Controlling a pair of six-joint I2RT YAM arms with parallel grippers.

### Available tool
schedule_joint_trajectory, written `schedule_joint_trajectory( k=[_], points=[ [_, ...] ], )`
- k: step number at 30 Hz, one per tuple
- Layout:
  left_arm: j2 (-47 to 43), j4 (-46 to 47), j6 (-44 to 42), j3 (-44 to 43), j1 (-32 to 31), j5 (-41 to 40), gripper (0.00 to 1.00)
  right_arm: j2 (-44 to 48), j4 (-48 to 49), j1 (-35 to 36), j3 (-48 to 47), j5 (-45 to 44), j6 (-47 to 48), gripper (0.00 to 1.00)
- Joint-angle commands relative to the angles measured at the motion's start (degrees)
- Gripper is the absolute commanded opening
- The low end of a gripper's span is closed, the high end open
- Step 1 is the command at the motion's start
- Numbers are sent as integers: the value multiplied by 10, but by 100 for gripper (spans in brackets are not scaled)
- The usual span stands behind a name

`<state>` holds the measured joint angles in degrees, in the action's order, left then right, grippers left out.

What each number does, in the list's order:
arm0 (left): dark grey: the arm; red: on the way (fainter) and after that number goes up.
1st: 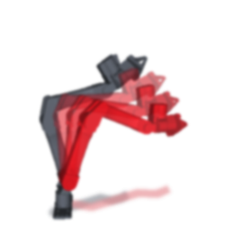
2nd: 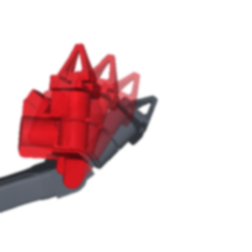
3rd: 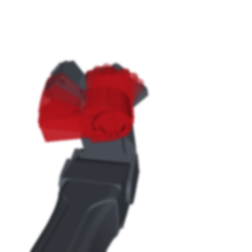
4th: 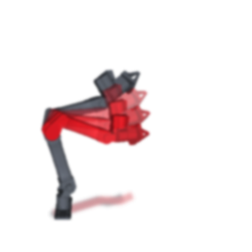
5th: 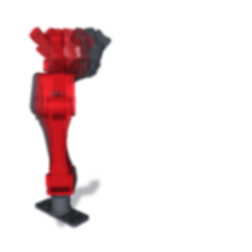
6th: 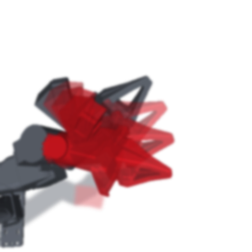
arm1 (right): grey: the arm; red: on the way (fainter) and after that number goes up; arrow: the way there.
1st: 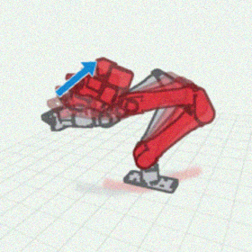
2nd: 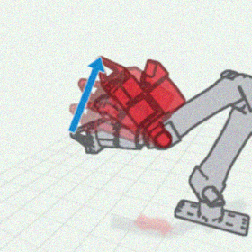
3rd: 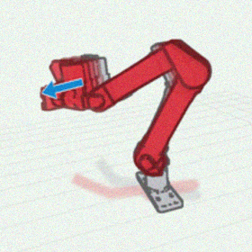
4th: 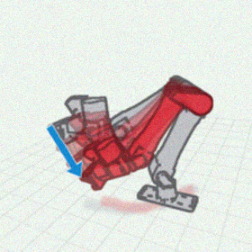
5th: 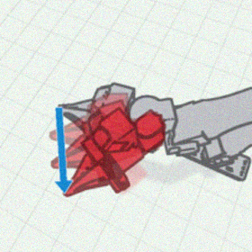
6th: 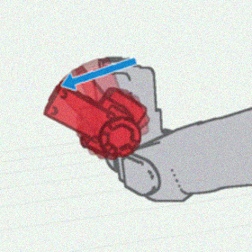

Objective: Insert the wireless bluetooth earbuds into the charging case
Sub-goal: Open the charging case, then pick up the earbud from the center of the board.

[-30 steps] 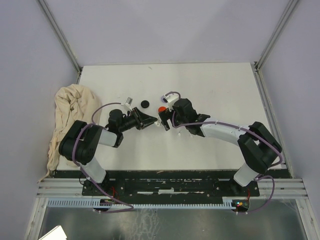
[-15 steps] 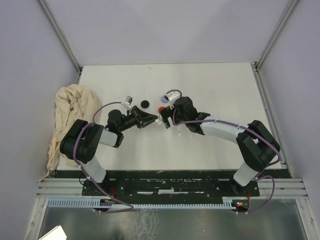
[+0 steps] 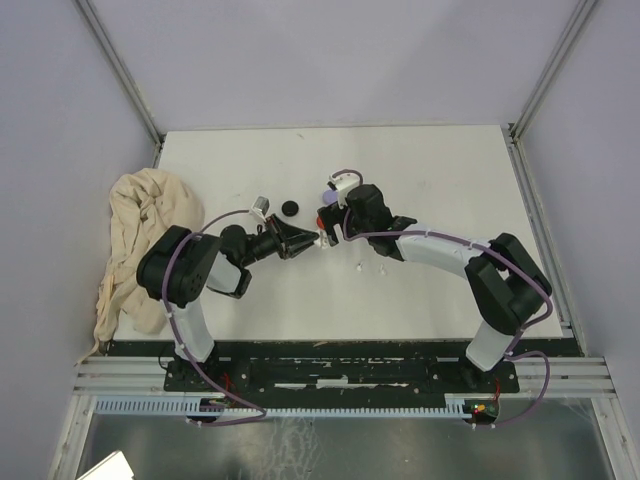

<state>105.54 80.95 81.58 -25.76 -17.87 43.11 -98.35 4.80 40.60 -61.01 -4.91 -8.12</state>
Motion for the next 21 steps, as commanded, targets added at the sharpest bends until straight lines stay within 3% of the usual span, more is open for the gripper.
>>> schedule_joint_trajectory(
  k=[1, 12, 21],
  points=[
    [16, 116, 61, -18, -13, 8, 3, 16, 30, 13, -16, 2, -19, 100],
    [-10, 81, 39, -11, -5, -4, 3, 120, -32, -34, 55, -93, -66, 100],
    [-23, 62, 27, -10, -1, 2, 3, 114, -207, -35, 25, -151, -62, 100]
  ],
)
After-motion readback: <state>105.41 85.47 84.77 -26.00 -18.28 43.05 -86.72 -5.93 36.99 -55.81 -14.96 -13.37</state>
